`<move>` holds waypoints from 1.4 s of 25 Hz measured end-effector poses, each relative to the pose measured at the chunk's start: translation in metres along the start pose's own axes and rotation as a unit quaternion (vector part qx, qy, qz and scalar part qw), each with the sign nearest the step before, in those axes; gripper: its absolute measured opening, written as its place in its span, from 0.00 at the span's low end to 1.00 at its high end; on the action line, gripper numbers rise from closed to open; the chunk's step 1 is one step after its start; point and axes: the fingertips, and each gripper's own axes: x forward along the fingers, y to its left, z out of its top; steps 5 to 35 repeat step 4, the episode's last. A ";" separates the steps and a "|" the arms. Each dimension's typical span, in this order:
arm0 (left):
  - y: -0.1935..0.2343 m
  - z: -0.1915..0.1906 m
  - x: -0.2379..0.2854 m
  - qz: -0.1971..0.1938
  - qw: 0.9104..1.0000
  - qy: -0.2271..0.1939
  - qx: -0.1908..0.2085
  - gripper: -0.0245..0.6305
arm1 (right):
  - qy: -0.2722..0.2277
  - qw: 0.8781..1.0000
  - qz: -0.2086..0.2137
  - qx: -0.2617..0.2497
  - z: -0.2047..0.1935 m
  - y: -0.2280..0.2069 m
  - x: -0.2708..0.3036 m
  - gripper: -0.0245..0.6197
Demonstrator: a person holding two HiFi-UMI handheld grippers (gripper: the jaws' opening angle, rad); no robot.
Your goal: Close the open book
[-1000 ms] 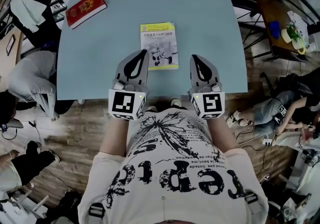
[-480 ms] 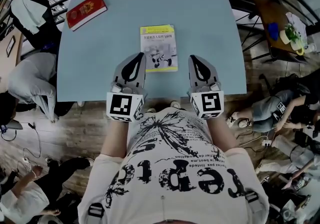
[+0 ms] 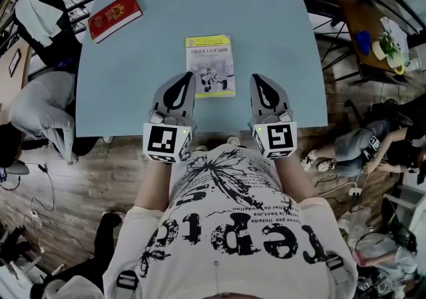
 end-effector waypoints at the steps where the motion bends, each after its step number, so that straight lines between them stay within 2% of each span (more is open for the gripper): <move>1: -0.001 0.000 0.000 0.001 1.000 0.001 0.000 0.07 | 0.000 1.000 0.001 0.000 0.000 -0.001 0.000 0.05; 35: -0.003 0.001 0.002 0.002 1.000 0.003 0.002 0.07 | 0.002 1.000 0.003 0.000 0.000 -0.003 -0.001 0.05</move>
